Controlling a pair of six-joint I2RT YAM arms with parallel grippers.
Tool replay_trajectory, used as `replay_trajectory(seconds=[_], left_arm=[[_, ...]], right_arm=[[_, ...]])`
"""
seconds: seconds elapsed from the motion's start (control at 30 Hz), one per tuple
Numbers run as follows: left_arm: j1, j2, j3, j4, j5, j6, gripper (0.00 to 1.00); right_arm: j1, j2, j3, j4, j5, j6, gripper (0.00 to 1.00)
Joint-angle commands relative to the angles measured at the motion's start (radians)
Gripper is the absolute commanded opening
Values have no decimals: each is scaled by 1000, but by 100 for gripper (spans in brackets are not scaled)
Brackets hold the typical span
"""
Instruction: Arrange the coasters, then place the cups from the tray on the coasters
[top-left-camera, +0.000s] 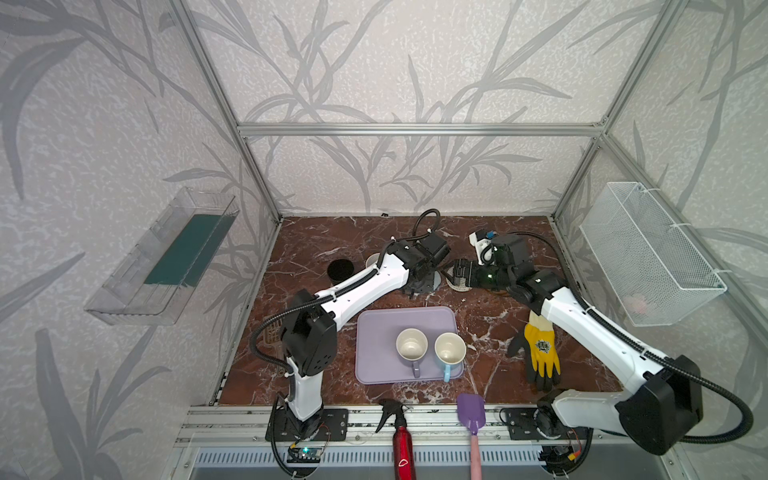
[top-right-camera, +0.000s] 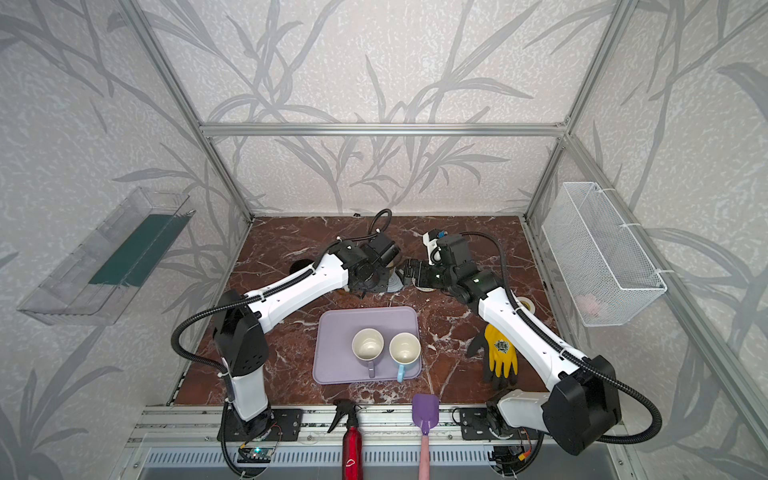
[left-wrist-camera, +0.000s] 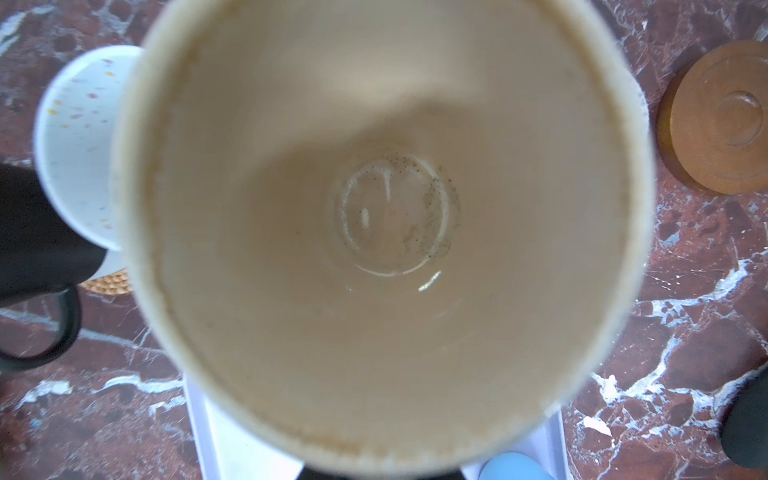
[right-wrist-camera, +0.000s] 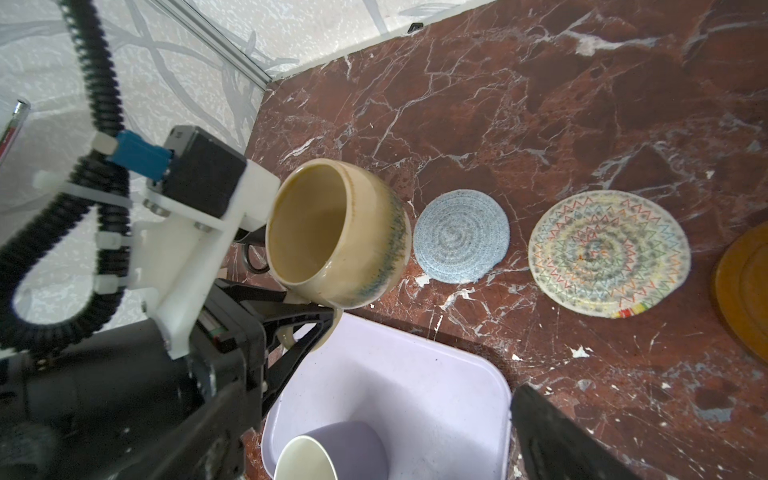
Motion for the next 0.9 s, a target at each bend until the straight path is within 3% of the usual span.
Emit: replay_trajectory(seconds=[0.0, 0.87], left_arm=[[7, 22, 73, 67, -31, 5, 0], [24, 237, 199, 84, -63, -47, 0]], right_arm=[[-10, 7, -28, 19, 0, -5, 99], [-100, -40, -163, 2, -30, 18, 99]])
